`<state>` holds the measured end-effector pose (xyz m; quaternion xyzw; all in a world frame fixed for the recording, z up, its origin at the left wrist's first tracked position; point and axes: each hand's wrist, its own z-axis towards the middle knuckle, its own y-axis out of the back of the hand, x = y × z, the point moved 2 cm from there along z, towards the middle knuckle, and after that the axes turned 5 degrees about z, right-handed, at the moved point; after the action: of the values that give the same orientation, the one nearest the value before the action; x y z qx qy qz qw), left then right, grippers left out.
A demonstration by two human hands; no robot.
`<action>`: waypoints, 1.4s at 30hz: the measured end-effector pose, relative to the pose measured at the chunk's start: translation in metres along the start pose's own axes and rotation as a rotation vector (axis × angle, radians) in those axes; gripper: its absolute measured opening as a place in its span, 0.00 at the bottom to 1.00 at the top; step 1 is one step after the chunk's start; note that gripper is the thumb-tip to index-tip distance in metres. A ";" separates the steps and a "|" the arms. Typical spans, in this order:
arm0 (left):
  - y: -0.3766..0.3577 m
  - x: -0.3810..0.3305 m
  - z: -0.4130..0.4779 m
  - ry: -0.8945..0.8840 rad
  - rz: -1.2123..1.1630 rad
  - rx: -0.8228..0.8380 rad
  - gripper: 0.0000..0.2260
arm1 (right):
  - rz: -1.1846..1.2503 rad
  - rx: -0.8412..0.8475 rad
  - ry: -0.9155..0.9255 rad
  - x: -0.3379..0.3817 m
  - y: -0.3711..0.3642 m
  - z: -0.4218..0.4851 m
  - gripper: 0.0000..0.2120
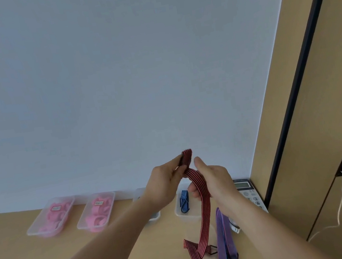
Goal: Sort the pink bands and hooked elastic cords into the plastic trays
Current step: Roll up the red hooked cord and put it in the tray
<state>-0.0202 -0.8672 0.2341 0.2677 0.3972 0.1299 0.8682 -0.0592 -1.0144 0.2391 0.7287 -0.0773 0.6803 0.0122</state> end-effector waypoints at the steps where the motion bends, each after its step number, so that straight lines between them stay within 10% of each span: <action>1: -0.001 -0.001 -0.002 -0.077 0.108 -0.006 0.12 | 0.009 0.003 -0.008 0.001 0.000 0.000 0.28; 8: 0.001 0.010 0.001 -0.209 0.373 0.087 0.24 | 0.119 0.066 0.024 0.000 0.003 0.001 0.23; 15: -0.006 -0.006 0.009 0.429 -0.620 0.139 0.22 | 0.178 0.038 0.100 -0.008 0.004 0.000 0.13; 24: -0.003 -0.009 0.012 0.418 -0.765 0.139 0.10 | 0.051 -0.024 0.066 -0.010 0.005 0.004 0.14; 34: -0.002 -0.002 0.011 0.235 -0.269 -0.003 0.08 | -0.060 -0.051 0.025 -0.005 0.005 0.008 0.21; 42: 0.000 -0.001 0.004 -0.287 0.353 -0.095 0.21 | 0.065 0.033 0.054 0.003 0.001 0.009 0.25</action>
<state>-0.0181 -0.8694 0.2367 0.3078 0.2101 0.2589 0.8911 -0.0507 -1.0165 0.2411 0.7074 -0.0891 0.7009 -0.0198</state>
